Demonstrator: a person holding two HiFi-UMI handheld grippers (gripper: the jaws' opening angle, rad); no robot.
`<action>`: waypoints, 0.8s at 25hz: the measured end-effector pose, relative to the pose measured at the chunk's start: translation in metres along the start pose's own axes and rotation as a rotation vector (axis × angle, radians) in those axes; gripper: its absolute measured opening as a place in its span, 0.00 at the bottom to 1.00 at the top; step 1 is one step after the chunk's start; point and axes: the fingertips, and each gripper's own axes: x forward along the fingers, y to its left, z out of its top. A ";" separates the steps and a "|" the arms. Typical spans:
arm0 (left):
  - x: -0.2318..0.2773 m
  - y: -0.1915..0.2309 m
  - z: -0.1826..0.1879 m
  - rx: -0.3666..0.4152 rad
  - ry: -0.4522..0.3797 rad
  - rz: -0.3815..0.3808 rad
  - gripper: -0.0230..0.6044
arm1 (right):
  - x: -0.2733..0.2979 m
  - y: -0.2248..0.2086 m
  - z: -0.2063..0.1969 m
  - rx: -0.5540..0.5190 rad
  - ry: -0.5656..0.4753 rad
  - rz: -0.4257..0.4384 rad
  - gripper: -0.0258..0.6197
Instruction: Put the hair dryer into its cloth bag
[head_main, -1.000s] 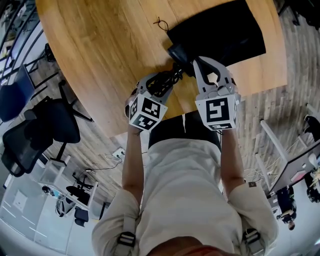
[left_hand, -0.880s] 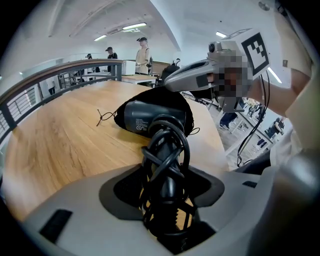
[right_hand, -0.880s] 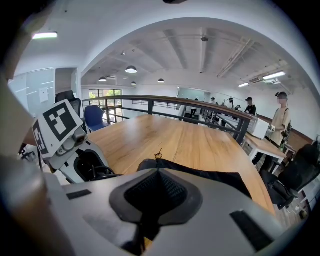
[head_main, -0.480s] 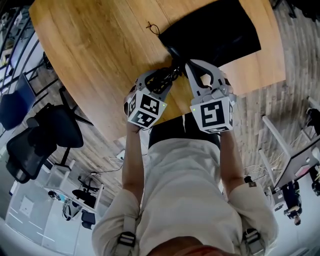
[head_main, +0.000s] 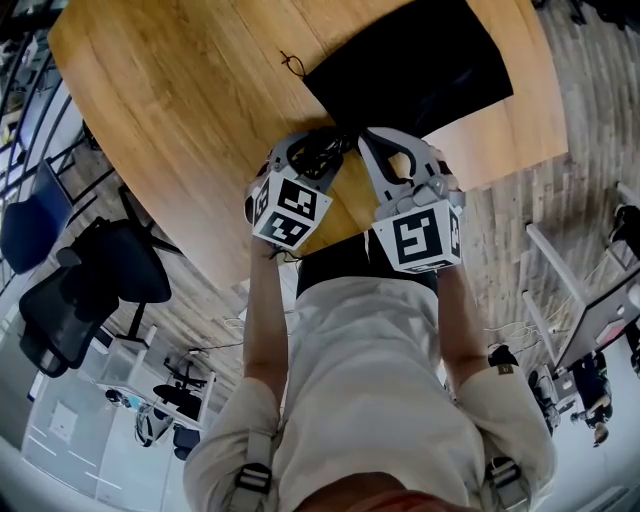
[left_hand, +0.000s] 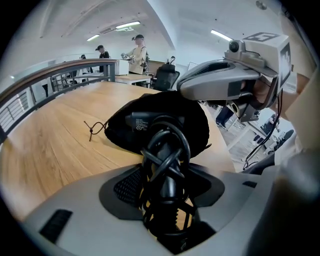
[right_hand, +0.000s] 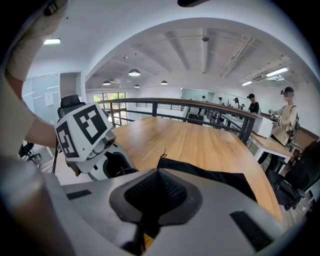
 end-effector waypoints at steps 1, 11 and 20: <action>0.001 0.000 0.001 0.002 0.001 -0.002 0.43 | -0.001 0.001 -0.001 0.000 0.005 0.006 0.08; 0.014 0.006 0.017 0.024 0.002 -0.024 0.43 | 0.000 0.005 -0.002 0.004 0.008 0.032 0.08; 0.028 0.008 0.029 0.045 0.013 -0.038 0.43 | 0.002 0.006 -0.004 0.010 0.007 0.047 0.08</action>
